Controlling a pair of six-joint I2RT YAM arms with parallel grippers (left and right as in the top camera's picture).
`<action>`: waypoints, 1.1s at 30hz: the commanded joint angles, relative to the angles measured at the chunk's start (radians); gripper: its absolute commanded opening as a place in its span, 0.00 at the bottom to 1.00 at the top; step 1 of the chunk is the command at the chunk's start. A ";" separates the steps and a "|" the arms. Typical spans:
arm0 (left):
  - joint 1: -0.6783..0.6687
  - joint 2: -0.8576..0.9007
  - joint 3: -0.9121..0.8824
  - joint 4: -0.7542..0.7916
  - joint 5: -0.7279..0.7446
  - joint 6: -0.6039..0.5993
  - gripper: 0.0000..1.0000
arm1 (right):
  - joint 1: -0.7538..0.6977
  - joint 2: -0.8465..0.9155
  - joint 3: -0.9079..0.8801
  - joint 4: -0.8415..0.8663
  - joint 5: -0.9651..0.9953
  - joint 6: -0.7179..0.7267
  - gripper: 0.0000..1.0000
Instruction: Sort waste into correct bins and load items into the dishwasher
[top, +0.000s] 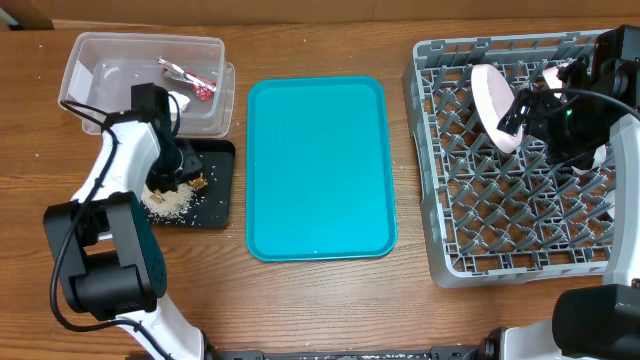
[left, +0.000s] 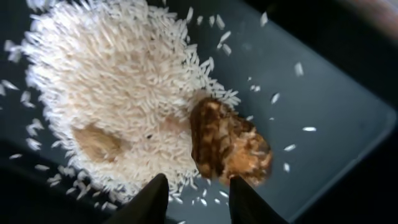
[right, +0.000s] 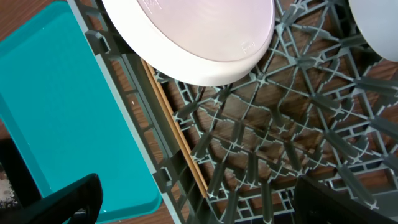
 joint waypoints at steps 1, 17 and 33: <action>-0.003 -0.039 0.122 -0.048 0.013 0.047 0.37 | -0.002 0.000 0.003 0.011 -0.007 0.000 1.00; -0.120 -0.148 0.363 -0.350 0.183 0.240 1.00 | 0.330 0.002 0.003 0.212 -0.019 -0.093 1.00; -0.110 -0.350 0.311 -0.620 0.183 0.229 1.00 | 0.218 -0.094 -0.072 0.014 -0.004 -0.048 1.00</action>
